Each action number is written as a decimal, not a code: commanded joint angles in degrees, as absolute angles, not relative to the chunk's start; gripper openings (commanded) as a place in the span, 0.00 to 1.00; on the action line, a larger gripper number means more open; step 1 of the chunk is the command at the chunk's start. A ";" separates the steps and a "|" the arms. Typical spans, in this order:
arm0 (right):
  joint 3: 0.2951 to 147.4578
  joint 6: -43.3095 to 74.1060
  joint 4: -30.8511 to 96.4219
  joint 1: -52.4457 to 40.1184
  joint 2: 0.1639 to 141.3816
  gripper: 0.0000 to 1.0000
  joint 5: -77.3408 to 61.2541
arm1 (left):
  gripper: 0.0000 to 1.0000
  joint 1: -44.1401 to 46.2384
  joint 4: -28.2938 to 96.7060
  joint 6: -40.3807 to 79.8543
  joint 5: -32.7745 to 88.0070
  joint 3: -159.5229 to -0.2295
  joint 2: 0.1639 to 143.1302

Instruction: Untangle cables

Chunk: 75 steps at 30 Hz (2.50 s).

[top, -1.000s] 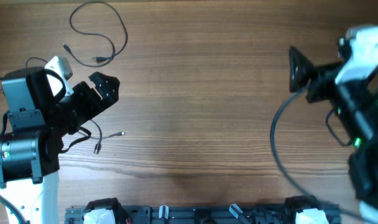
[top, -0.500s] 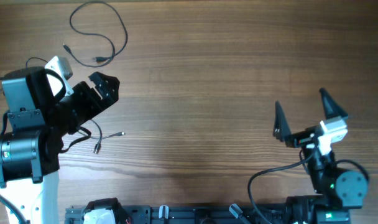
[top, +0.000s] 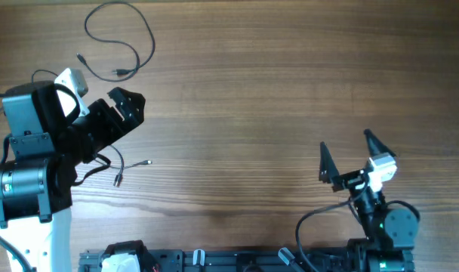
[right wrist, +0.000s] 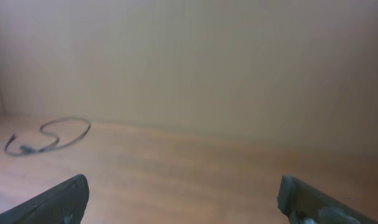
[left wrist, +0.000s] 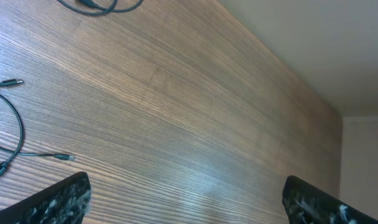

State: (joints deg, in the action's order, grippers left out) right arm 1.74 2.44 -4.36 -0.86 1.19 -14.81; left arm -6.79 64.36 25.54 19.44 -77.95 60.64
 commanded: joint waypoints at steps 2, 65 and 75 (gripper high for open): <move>0.30 9.61 -1.17 -0.78 0.19 1.00 -15.11 | 1.00 -6.52 64.36 24.21 19.90 -78.06 60.53; 0.30 9.37 -1.19 -0.78 0.21 1.00 -15.07 | 1.00 5.04 -1.98 23.77 -3.51 -6.02 7.77; 0.30 9.37 -1.19 -0.78 0.21 1.00 -15.07 | 1.00 5.04 3.99 22.68 -4.03 -0.34 0.16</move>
